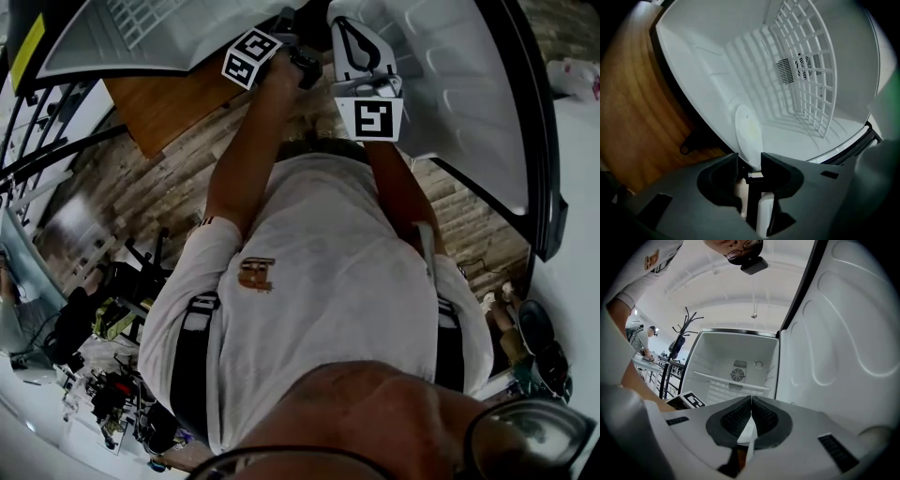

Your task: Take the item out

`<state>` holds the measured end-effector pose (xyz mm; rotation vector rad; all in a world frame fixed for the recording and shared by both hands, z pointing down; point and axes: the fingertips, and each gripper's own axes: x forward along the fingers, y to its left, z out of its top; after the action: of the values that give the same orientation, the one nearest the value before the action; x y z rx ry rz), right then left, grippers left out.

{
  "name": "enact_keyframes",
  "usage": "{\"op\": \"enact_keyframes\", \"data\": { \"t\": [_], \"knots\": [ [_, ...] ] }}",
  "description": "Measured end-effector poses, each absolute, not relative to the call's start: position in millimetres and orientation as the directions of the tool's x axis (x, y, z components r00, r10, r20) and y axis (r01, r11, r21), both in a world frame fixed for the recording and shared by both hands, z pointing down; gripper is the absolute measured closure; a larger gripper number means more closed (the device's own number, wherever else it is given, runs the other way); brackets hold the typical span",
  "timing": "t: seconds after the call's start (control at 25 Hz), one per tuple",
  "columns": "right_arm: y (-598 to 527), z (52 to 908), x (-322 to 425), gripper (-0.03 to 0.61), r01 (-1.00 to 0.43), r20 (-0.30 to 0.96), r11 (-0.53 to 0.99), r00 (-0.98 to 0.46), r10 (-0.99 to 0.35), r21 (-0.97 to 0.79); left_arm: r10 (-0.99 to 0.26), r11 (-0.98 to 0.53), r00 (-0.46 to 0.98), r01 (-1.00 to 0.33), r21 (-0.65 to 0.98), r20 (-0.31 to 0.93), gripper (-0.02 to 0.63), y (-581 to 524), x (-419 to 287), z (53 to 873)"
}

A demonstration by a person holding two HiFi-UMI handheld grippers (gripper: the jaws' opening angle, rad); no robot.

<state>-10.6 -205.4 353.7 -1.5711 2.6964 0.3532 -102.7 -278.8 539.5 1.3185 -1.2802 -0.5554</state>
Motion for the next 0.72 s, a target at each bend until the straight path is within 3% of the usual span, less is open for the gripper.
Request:
{"op": "enact_keyframes", "data": {
  "t": [0.72],
  "knots": [
    [-204,363,-10,0.545,-0.832,-0.022,0.479,-0.504,-0.863,0.278,-0.879,0.315,0.321,-0.163,0.935,0.352,0.466,-299,-97,547]
  ]
}}
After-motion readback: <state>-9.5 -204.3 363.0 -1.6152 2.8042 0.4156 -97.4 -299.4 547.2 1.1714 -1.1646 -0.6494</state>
